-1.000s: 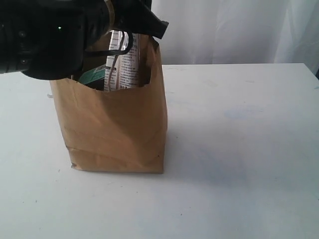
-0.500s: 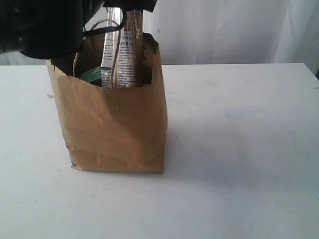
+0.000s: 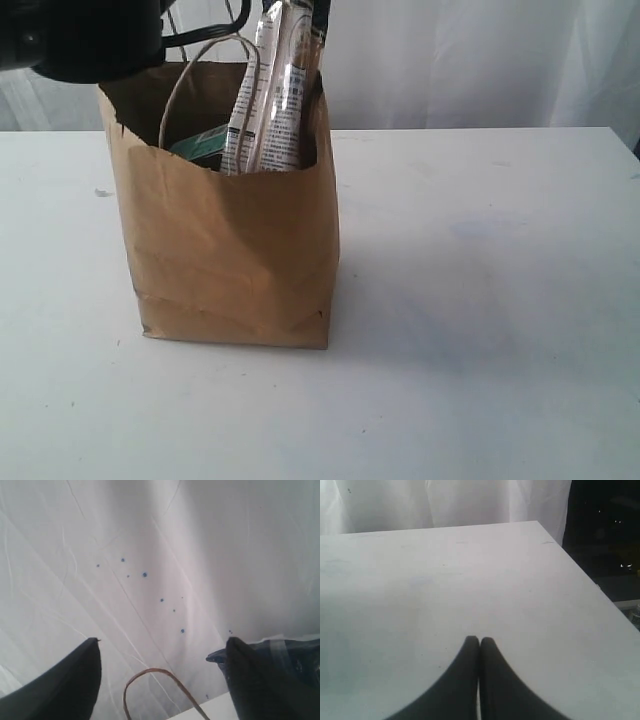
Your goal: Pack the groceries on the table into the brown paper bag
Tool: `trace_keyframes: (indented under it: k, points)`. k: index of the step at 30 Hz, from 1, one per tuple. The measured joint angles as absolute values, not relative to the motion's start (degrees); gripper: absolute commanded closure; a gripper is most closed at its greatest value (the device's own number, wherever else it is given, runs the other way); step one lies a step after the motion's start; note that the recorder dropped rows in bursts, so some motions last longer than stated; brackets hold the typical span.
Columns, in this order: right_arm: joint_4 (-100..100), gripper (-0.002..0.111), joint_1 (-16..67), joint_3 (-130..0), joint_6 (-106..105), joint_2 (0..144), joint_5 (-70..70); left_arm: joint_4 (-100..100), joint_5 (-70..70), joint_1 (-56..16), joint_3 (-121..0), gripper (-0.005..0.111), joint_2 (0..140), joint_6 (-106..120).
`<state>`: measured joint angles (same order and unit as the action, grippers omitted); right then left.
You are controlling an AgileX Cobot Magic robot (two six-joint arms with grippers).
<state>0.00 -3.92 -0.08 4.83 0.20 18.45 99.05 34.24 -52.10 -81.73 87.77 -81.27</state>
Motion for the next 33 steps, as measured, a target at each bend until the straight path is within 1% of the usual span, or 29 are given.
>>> trace_keyframes:
  k: [8, 16, 19, 20, 21, 23, 26, 28, 31, 33]
  points:
    - [0.0, 0.108, -3.9, -0.1, 4.8, 0.2, 18.4, 98.4, 34.7, -52.1, -81.7, 0.035, 86.3, -77.7]
    - [0.0, 0.108, -3.9, -0.1, 4.8, 0.2, 18.4, 92.0, 35.8, -52.1, -81.7, 0.035, 78.2, -73.6]
    - [0.0, 0.108, -3.9, -0.1, 4.8, 0.2, 18.4, 87.2, 37.8, -52.1, -81.7, 0.038, 74.6, -67.5]
    - [0.0, 0.108, -3.9, -0.1, 4.8, 0.2, 18.4, 85.6, 38.9, -52.1, -81.7, 0.041, 73.4, -65.0]
    - [0.0, 0.108, -3.9, -0.1, 4.8, 0.2, 18.4, 84.4, 40.0, -52.1, -81.7, 0.046, 72.5, -63.0]
    - [0.0, 0.108, -3.9, -0.1, 4.8, 0.2, 18.4, 82.3, 43.8, -52.1, -81.7, 0.059, 70.4, -58.1]
    - [0.0, 0.108, -3.9, -0.1, 4.8, 0.2, 18.4, 81.7, 51.4, -51.8, -81.8, 0.088, 68.4, -51.7]
    - [0.0, 0.108, -3.9, -0.1, 4.8, 0.2, 18.4, 82.1, 55.8, -50.2, -81.8, 0.107, 68.0, -47.6]
    - [0.0, 0.108, -3.9, -0.1, 4.8, 0.2, 18.4, 82.5, 58.5, -45.1, -80.3, 0.107, 67.7, -44.0]
    - [0.0, 0.108, -3.9, -0.1, 4.8, 0.2, 18.4, 82.5, 57.5, -39.9, -78.2, 0.107, 67.7, -43.8]
